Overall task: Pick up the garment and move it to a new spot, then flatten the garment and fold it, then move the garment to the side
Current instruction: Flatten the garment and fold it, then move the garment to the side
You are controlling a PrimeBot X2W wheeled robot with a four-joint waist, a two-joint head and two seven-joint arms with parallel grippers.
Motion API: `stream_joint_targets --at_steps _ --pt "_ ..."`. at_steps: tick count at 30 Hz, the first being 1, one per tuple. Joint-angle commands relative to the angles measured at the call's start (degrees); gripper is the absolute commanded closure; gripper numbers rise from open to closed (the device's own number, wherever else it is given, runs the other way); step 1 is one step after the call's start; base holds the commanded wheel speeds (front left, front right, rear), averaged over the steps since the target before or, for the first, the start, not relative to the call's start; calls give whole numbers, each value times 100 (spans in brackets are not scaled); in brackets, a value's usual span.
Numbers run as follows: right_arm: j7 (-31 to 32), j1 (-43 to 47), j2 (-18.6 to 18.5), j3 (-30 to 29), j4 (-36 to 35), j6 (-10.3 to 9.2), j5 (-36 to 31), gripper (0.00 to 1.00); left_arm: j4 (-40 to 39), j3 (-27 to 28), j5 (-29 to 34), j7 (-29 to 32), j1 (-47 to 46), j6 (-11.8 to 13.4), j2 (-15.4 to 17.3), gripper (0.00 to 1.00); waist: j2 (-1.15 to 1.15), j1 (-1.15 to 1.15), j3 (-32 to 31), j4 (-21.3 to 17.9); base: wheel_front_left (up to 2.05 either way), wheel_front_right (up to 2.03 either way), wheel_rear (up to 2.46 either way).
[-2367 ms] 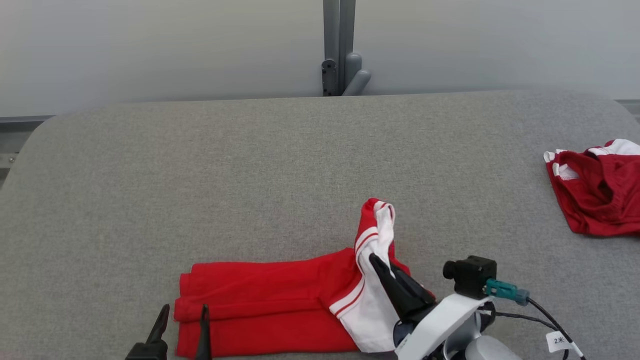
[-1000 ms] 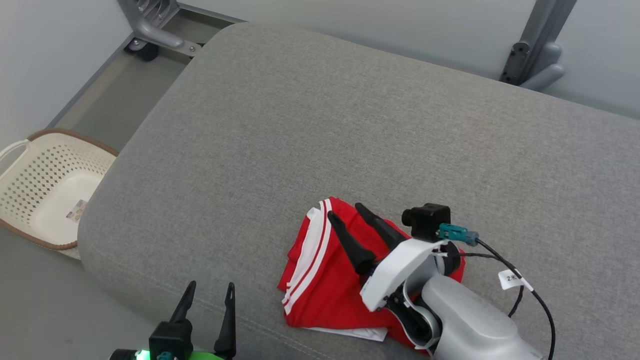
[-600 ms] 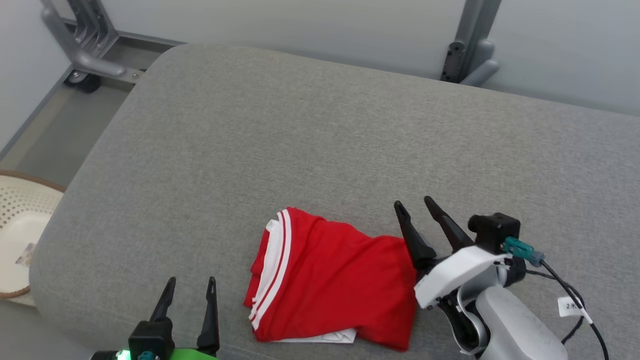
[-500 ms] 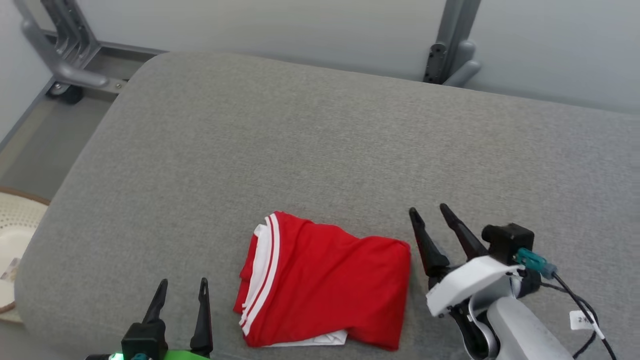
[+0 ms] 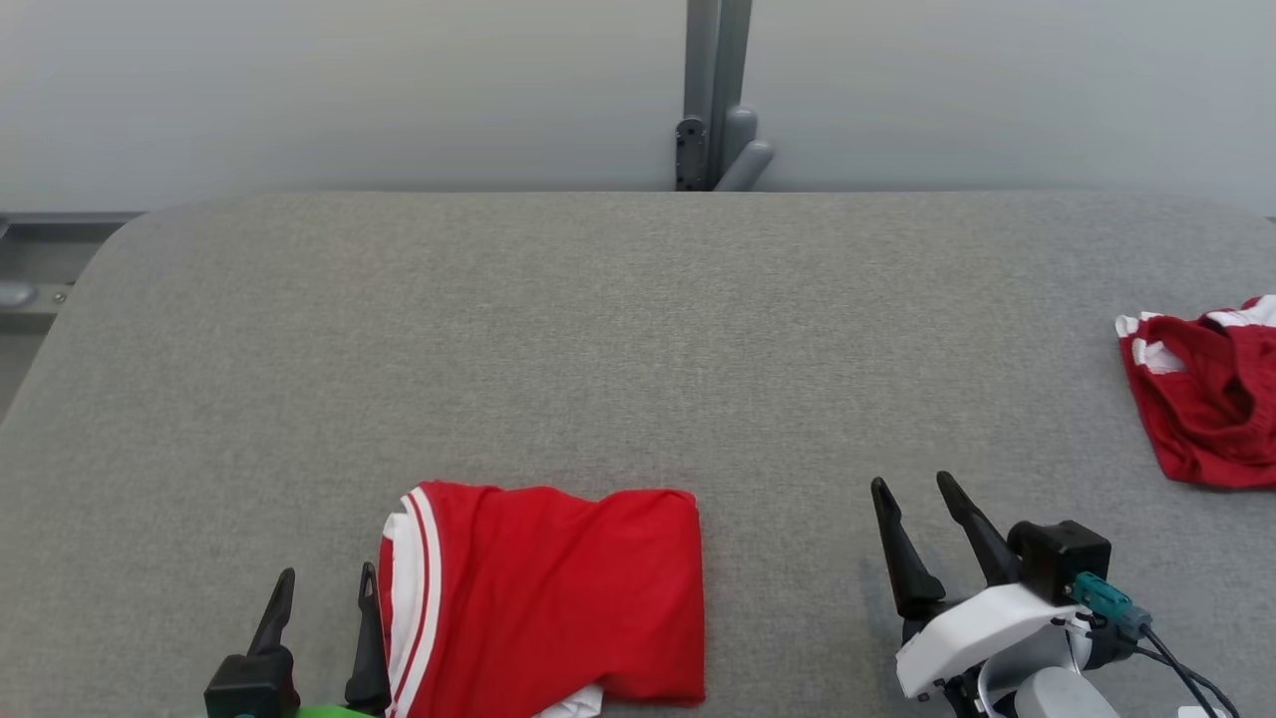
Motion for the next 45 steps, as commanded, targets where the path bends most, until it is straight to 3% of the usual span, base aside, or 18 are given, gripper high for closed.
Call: stream_joint_targets --at_steps 1,13,29,35,45 --pt "-13 104 8 -63 -53 1 -85 0 0 27 26 4 28 -7 16 0 55 0 -152 -378 0 0 0" --pt "-13 522 50 -566 -526 1 -742 0 54 262 30 4 182 -24 17 0 55 0 -327 -852 0 0 0" --pt "-14 729 59 -629 -745 1 -621 0 35 272 35 4 274 -40 17 0 55 0 -350 -835 0 0 0" --pt "-14 675 60 -421 -687 1 -578 0 48 128 -20 4 158 -31 17 0 55 0 -239 -578 0 0 0" --pt "-14 383 52 1091 246 0 620 0 178 -217 86 4 95 -114 19 0 55 0 -123 474 0 0 0"
